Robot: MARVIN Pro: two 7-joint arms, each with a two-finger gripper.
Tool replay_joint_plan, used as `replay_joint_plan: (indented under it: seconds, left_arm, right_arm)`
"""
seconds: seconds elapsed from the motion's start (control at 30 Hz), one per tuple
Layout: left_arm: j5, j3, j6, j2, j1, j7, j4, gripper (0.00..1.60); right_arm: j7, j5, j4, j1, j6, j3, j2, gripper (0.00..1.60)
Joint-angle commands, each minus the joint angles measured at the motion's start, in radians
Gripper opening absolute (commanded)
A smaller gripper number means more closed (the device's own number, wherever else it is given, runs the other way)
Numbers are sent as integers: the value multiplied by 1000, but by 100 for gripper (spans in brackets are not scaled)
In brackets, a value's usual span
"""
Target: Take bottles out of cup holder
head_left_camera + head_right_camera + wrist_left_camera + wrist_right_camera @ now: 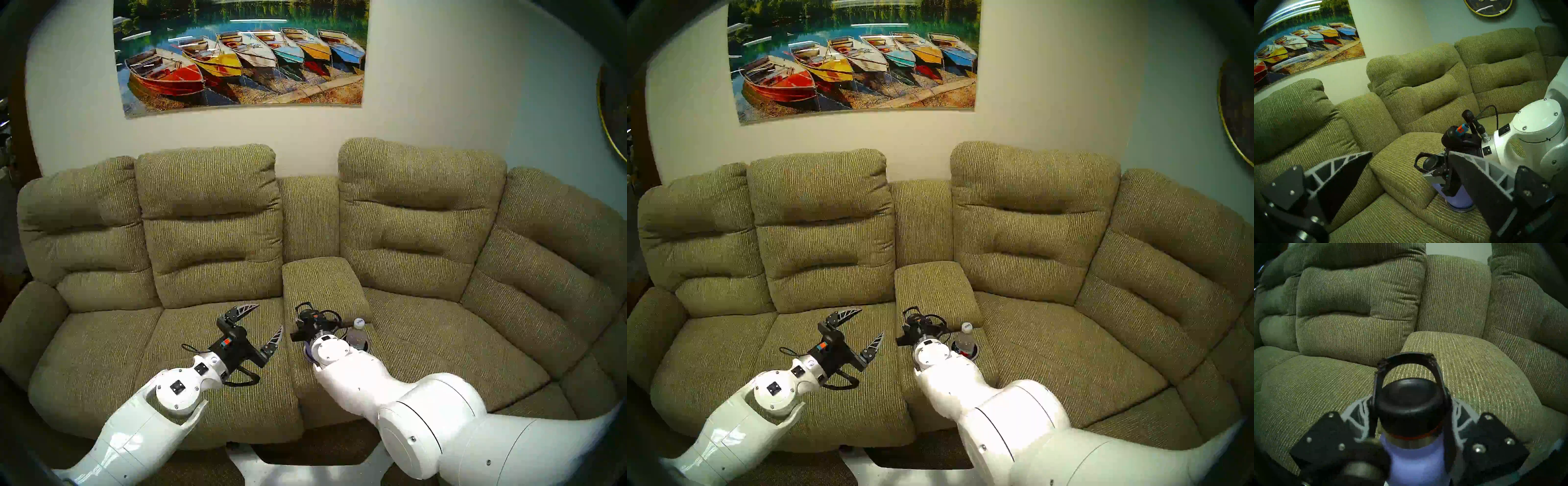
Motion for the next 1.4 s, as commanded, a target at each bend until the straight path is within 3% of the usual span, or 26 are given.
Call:
replay_joint_plan:
  seconds: [0.0,0.73,1.37]
  left_arm:
    - [2,1,-7,0,-3,-2,-22,160]
    - [-1,5,-7,2,-6,1,-19,160]
    - [-3,8,-7,4,-8,3,-17,160]
  right_arm:
    - [-4,-6,-35,27,-64,-7,-23,0]
    - [-55,-46,-219,-5,-285,-27,16,0]
    - [-151,-102,-444,-77,-373,-20,102,0]
